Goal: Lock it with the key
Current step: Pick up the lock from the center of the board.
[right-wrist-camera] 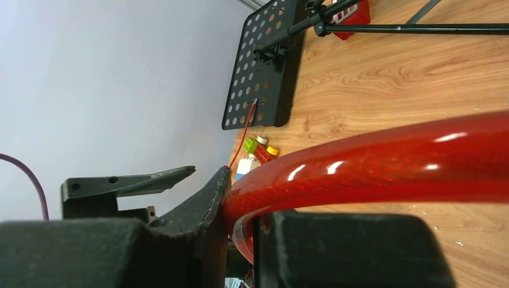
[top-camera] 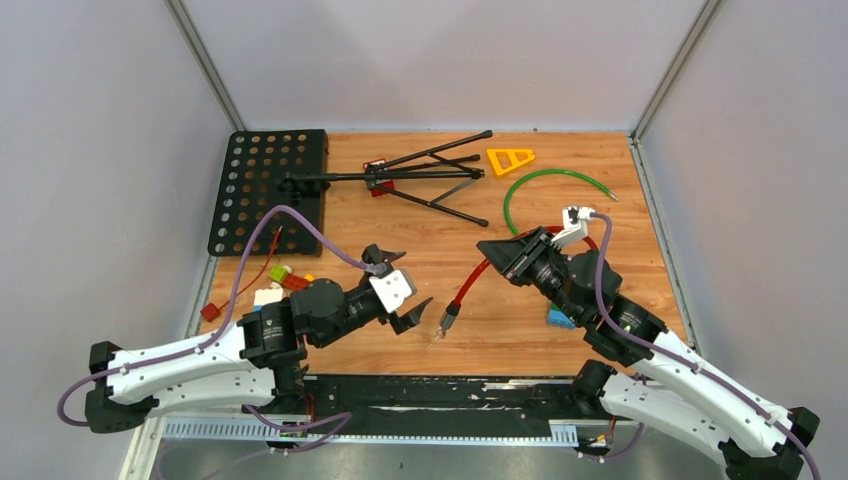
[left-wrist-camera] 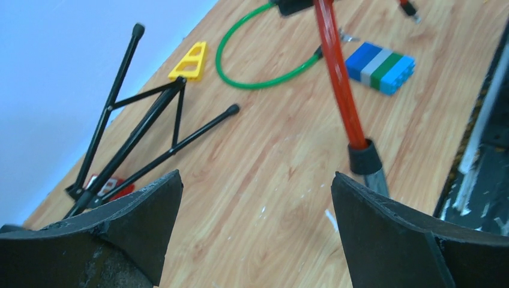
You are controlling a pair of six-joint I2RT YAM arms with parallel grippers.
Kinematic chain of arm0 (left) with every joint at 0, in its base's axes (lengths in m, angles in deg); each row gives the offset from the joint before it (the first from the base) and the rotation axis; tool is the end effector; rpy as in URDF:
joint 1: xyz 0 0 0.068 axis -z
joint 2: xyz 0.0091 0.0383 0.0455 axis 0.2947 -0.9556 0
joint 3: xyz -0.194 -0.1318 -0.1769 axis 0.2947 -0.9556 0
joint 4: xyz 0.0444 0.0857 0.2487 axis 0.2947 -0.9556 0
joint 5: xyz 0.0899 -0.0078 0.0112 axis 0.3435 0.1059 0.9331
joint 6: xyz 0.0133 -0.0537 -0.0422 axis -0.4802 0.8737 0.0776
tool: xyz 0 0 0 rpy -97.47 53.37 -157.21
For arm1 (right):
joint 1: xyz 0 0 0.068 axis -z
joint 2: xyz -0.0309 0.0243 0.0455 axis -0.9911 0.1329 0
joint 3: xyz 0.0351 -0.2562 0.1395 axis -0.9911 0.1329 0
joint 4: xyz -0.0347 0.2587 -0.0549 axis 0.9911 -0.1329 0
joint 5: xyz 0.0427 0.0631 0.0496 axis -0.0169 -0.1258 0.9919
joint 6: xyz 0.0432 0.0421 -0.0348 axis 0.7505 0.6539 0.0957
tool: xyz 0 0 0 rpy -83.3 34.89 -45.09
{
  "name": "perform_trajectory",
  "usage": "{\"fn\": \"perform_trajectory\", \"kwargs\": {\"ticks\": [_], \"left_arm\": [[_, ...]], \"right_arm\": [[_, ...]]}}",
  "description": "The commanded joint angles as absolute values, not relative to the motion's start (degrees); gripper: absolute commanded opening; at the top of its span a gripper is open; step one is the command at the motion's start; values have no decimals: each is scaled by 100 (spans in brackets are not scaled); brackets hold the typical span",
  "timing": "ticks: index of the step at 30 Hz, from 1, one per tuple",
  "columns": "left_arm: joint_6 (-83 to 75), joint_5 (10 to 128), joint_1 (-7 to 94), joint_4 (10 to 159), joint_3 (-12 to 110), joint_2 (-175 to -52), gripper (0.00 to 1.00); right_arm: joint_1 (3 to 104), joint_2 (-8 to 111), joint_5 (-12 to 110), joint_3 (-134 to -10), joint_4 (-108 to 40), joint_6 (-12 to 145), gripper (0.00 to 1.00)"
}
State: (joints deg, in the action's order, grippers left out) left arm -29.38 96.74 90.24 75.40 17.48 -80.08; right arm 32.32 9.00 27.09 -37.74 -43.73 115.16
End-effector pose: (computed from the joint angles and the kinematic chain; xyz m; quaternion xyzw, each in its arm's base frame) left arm 0.0717 -0.1717 0.3399 0.4325 0.6171 -0.2106 0.6227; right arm 0.1201 0.1218 0.3459 0.1151 0.7428 0.4643 0.4684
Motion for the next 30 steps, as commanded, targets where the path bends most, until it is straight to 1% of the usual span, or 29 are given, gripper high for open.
{"fn": "perform_trajectory", "kwargs": {"ticks": [1,3,8,19,22,30], "left_arm": [[-2380,8952,9036,8064,1960,-8210,100],[-2222,8491,9036,8203,1905,-8365,100],[-1956,7950,9036,8588,1785,-8710,100],[-1789,7793,9035,8843,1525,-9461,100],[-1770,8054,9040,8893,1437,-9549,100],[-1620,9238,9037,9017,1368,-9676,100]], "right_arm": [[3257,864,2660,-3772,-4086,11567,0],[3253,864,2650,-3766,-4057,11588,0],[3253,840,2487,-3818,-4074,11677,0],[3253,727,2368,-3758,-4111,11762,0],[3253,698,2352,-3748,-4112,11759,0],[3257,689,2342,-3748,-4106,11752,0]]}}
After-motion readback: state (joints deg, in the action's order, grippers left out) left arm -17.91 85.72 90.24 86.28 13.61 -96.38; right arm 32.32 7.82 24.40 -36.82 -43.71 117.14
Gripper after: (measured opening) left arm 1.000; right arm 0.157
